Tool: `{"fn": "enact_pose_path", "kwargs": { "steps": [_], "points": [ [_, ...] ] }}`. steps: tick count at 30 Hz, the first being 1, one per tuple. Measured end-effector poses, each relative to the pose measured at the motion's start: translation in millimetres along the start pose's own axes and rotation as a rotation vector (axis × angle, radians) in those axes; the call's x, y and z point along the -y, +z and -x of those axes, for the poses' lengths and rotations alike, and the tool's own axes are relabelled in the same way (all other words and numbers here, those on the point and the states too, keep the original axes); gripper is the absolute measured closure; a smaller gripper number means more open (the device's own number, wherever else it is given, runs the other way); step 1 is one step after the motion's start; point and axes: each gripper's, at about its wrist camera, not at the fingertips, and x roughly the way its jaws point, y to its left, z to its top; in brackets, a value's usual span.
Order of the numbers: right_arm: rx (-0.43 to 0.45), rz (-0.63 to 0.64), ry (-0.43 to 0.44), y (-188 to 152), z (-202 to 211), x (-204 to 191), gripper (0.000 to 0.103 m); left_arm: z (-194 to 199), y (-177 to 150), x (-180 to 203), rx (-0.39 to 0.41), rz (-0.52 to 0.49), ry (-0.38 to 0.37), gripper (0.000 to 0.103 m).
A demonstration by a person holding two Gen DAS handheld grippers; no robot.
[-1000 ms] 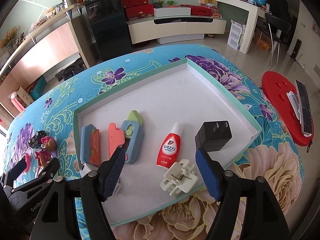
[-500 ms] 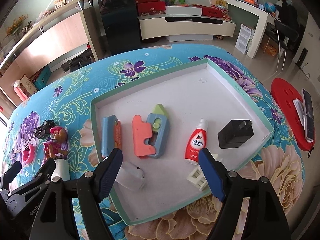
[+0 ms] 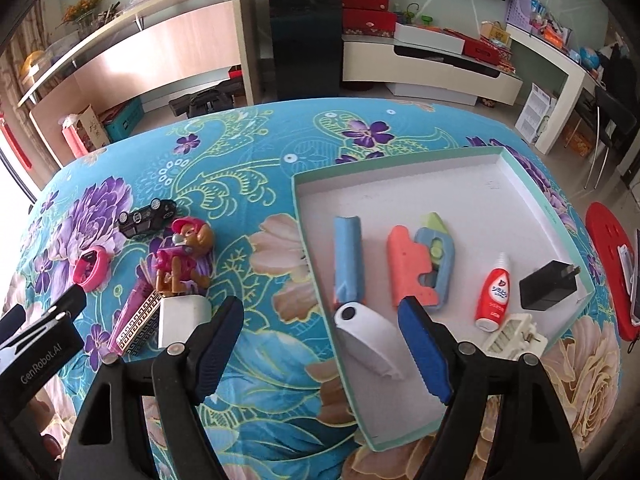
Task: Organize rigid objects
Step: 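Withdraw both tools from the tray toward the remaining objects, then grasp the white cube charger with the right tool while the left tool grasps the pink watch band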
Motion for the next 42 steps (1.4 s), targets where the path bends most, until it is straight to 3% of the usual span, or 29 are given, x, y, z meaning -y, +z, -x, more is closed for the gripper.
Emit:
{"fn": "enact_pose_path", "kwargs": {
  "steps": [8,16,24,42],
  "points": [
    [-0.002,0.102,0.044,-8,-9,-37,0.023,-5,0,-40,-0.012,0.089,0.023,0.000],
    [-0.024,0.131,0.153,-12,-13,-54,0.023,-11,-3,-70,-0.018,0.140,0.042,0.000],
    [-0.046,0.165,0.202,-15,-20,-60,0.023,-32,-8,-75,-0.070,0.175,-0.039,0.000],
    [-0.092,0.288,0.096,-11,-42,-84,0.023,-72,-12,-71,-0.162,0.184,-0.091,0.000]
  ]
}}
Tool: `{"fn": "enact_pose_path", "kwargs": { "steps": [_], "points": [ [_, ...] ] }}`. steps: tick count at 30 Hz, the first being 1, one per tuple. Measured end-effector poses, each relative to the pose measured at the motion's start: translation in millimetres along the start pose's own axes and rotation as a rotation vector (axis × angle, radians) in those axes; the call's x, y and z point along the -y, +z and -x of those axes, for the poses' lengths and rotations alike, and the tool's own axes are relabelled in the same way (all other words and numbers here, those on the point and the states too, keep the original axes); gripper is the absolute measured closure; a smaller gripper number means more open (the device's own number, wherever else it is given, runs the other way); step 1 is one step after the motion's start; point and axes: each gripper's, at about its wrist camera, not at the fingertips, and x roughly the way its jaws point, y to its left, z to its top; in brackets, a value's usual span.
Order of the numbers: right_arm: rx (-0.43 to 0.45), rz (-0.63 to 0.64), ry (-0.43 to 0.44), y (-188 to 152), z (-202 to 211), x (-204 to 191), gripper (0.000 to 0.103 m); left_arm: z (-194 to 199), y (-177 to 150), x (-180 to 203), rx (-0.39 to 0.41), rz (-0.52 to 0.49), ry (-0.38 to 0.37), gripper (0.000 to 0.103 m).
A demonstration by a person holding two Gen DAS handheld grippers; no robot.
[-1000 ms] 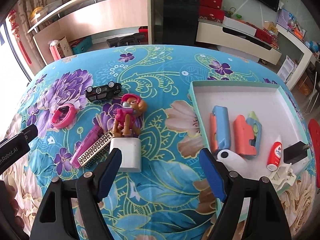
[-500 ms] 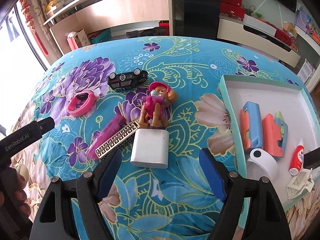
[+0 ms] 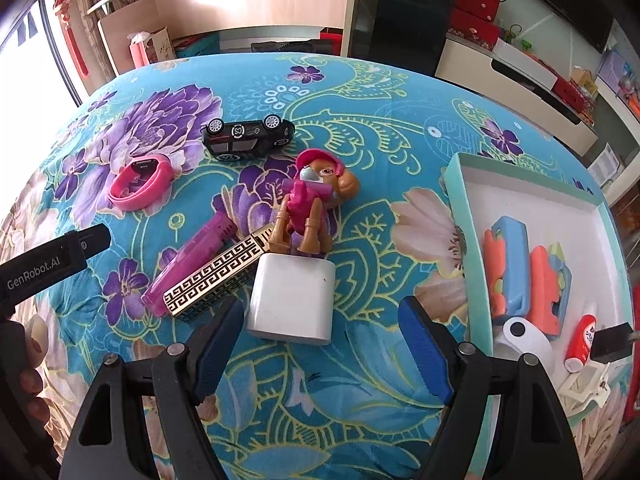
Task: Organize rigid objects
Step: 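Grasp the white cube charger with the right tool while the left tool grasps the pink watch band, then carry the charger and pink watch band into the tray and open both tools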
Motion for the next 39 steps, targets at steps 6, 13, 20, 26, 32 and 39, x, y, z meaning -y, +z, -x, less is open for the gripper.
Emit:
{"fn": "enact_pose_path", "kwargs": {
  "steps": [6,13,20,26,32,39],
  "points": [
    [-0.025,0.015,-0.017,2,-12,0,0.027,1,12,5,0.039,-0.023,-0.030,0.000],
    [-0.023,-0.010,0.035,5,-15,8,0.051,4,22,33,0.109,-0.094,-0.108,0.000],
    [-0.011,-0.048,0.055,6,-17,21,0.059,-9,24,50,0.123,-0.140,-0.104,0.003],
    [-0.001,-0.074,0.063,6,-15,30,0.059,-23,25,58,0.118,-0.156,-0.080,0.025],
    [0.010,-0.099,0.064,5,-11,38,0.059,-21,24,59,0.129,-0.174,-0.089,0.037],
    [0.052,-0.125,0.070,5,3,46,0.059,8,26,56,0.193,-0.162,-0.107,0.037]
  ]
}}
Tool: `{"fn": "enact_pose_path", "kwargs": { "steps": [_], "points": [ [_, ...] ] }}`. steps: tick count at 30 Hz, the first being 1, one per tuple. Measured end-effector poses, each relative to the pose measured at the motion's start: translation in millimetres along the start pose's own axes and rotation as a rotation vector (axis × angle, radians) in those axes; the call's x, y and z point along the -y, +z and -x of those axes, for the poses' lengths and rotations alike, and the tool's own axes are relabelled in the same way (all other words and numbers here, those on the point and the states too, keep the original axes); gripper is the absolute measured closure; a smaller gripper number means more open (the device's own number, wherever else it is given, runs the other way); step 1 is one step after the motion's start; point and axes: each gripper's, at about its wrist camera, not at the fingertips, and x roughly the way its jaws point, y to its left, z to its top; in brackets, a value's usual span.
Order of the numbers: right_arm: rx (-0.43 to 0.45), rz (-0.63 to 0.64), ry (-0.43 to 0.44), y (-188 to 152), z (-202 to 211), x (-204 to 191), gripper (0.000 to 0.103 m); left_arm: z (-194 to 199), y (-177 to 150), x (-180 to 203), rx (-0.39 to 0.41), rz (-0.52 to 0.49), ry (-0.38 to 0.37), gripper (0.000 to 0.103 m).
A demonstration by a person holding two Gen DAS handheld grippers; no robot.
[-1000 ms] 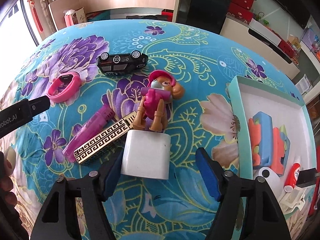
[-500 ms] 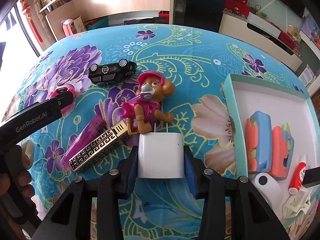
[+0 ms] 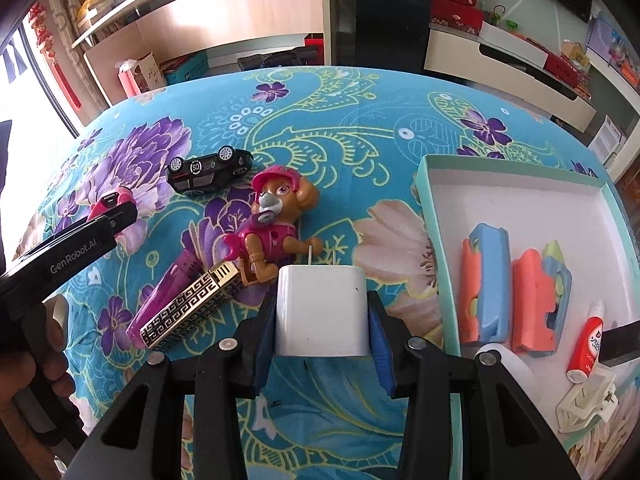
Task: Organize rigid objects
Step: 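Carry the charger and pink watch band into the tray and open both tools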
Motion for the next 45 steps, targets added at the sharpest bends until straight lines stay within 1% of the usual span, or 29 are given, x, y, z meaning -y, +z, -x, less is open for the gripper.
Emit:
{"fn": "enact_pose_path", "kwargs": {
  "steps": [5,8,11,13,18,22,26,29,34,37,40,45],
  "points": [
    [0.066,-0.033,0.007,3,23,10,0.059,36,9,7,0.090,-0.015,-0.020,0.037],
    [0.107,-0.065,-0.004,5,38,22,0.059,56,14,18,0.140,-0.036,-0.052,0.037],
    [0.144,-0.105,-0.029,6,51,40,0.059,69,17,37,0.169,-0.077,-0.082,0.037],
    [0.160,-0.133,-0.064,6,56,54,0.059,75,16,53,0.180,-0.114,-0.106,0.037],
    [0.174,-0.235,-0.128,0,66,98,0.059,81,9,103,0.180,-0.221,-0.172,0.037],
    [0.188,-0.307,-0.198,-7,75,132,0.059,88,-1,143,0.185,-0.300,-0.234,0.037],
    [0.197,-0.381,-0.268,-17,84,163,0.059,89,-14,179,0.175,-0.378,-0.268,0.037],
    [0.199,-0.423,-0.295,-23,89,180,0.059,88,-24,204,0.171,-0.430,-0.290,0.037],
    [0.211,-0.449,-0.294,-27,93,190,0.059,85,-41,241,0.155,-0.504,-0.333,0.037],
    [0.211,-0.458,-0.297,-30,93,194,0.059,82,-51,259,0.140,-0.547,-0.340,0.037],
    [0.195,-0.470,-0.299,-32,90,199,0.059,79,-58,268,0.131,-0.570,-0.341,0.037],
    [0.166,-0.471,-0.300,-35,82,201,0.059,75,-65,273,0.113,-0.581,-0.342,0.037]
  ]
}}
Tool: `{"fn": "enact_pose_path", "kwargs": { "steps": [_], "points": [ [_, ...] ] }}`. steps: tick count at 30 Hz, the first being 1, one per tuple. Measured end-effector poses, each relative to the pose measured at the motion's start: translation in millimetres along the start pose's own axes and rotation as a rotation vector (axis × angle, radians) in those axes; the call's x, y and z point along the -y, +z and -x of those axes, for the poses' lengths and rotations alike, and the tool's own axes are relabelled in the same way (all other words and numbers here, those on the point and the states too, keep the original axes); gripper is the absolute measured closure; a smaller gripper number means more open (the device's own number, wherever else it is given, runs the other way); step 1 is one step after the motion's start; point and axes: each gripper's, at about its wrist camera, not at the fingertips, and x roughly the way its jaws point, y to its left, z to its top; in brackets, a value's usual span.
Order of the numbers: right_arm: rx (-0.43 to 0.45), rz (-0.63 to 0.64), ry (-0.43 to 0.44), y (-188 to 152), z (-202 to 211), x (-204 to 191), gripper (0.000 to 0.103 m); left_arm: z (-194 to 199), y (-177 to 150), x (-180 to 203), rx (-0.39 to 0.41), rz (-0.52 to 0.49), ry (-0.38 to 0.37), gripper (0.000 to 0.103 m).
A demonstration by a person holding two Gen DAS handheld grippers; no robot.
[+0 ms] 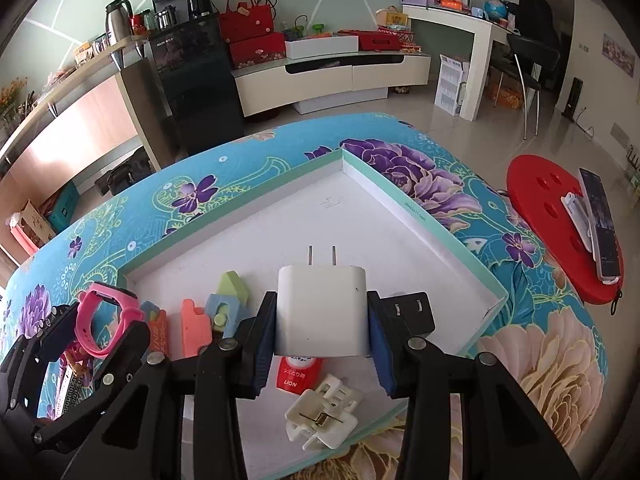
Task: Organize rigid objects
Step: 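Carry the charger and pink watch band into the tray and open both tools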
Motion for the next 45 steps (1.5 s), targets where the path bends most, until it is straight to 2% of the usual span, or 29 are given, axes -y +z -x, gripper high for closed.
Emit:
{"fn": "enact_pose_path", "kwargs": {
  "steps": [10,26,37,39,42,45],
  "points": [
    [-0.020,0.004,0.004,-3,-5,1,0.059,-7,-4,6,-0.014,-0.018,-0.001,0.037],
    [-0.122,0.020,0.007,-13,-32,-4,0.059,-23,-14,13,-0.065,-0.047,0.007,0.035],
    [-0.132,0.002,-0.002,-12,-32,-1,0.059,-24,-15,14,-0.075,-0.057,0.013,0.035],
    [-0.130,-0.008,0.001,-11,-30,1,0.058,-24,-15,13,-0.079,-0.053,0.009,0.032],
    [-0.123,-0.005,-0.006,-10,-26,2,0.055,-24,-14,11,-0.087,-0.039,0.001,0.021],
    [-0.114,-0.007,0.001,-8,-21,2,0.051,-20,-13,9,-0.082,-0.036,0.003,0.021]
  ]
}}
